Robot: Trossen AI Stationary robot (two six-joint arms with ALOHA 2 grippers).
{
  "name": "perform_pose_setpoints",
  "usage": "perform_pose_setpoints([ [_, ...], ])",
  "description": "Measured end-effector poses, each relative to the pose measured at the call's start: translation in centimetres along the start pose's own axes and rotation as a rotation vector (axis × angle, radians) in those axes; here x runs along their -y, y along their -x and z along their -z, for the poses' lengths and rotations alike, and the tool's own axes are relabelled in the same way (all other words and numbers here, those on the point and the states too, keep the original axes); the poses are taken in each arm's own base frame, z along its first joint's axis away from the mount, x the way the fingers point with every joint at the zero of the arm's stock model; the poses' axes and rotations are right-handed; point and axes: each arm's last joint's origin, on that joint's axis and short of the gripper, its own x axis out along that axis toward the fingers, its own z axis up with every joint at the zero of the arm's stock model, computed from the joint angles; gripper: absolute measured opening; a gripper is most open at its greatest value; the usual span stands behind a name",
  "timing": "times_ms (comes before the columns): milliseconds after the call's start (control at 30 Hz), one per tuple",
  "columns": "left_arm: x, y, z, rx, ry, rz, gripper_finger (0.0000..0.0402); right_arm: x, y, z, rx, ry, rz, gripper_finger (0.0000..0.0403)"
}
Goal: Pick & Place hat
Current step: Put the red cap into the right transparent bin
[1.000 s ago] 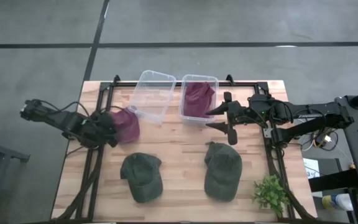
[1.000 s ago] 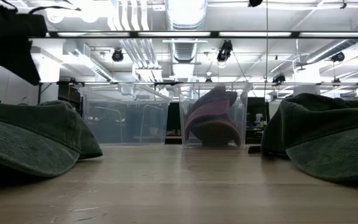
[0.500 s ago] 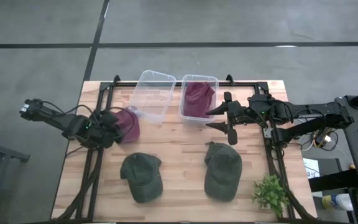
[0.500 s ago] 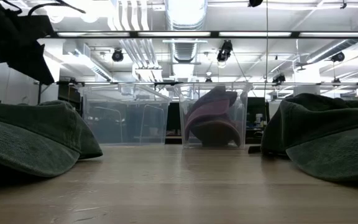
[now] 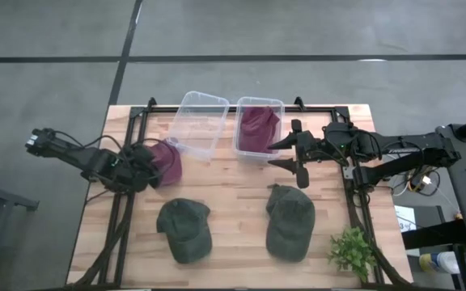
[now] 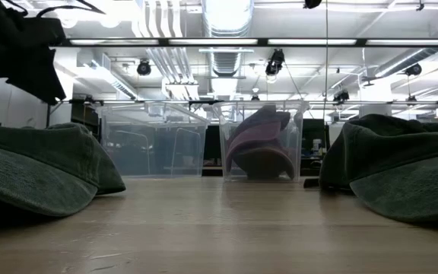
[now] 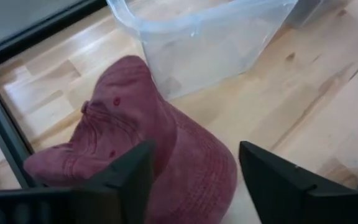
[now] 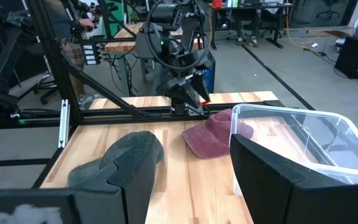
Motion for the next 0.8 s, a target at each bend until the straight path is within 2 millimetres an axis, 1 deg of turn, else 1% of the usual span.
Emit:
perform_pose_setpoints([
  [67, 0.1, -0.1, 0.1, -0.016, -0.004, -0.001, 0.0264, 0.0, 0.0, 0.0, -0.001, 0.000, 0.000, 0.0203],
  [133, 0.3, -0.2, 0.1, -0.019, 0.027, -0.008, 0.0289, 0.0, 0.0, 0.0, -0.001, 0.000, 0.000, 0.0203],
  [200, 0.4, -0.2, 0.0, -0.030, 0.055, -0.007, 0.0306, 0.0, 0.0, 0.0, -0.001, -0.001, 0.000, 0.0203],
  [267, 0.7, 0.0, -0.2, -0.046, 0.097, 0.025, 0.0315, 0.0, 0.0, 0.0, -0.002, -0.006, 0.000, 0.0203],
  [367, 1.0, 0.3, -0.7, -0.037, 0.155, 0.060, 0.0318, 0.0, 0.0, 0.0, -0.003, -0.019, 0.000, 0.0203],
  [500, 0.8, 0.3, -1.2, -0.028, 0.235, 0.044, 0.0319, 0.0, 0.0, 0.1, -0.007, -0.018, 0.000, 0.0203],
  [700, 0.1, -0.9, -1.5, -0.117, 0.346, -0.028, 0.0319, 0.0, 0.0, 0.1, -0.007, -0.015, 0.000, 0.0203],
  [800, -0.2, -1.6, -2.0, -0.144, 0.365, -0.075, 0.0319, 0.0, 0.0, 0.1, -0.007, -0.015, 0.000, 0.0203],
])
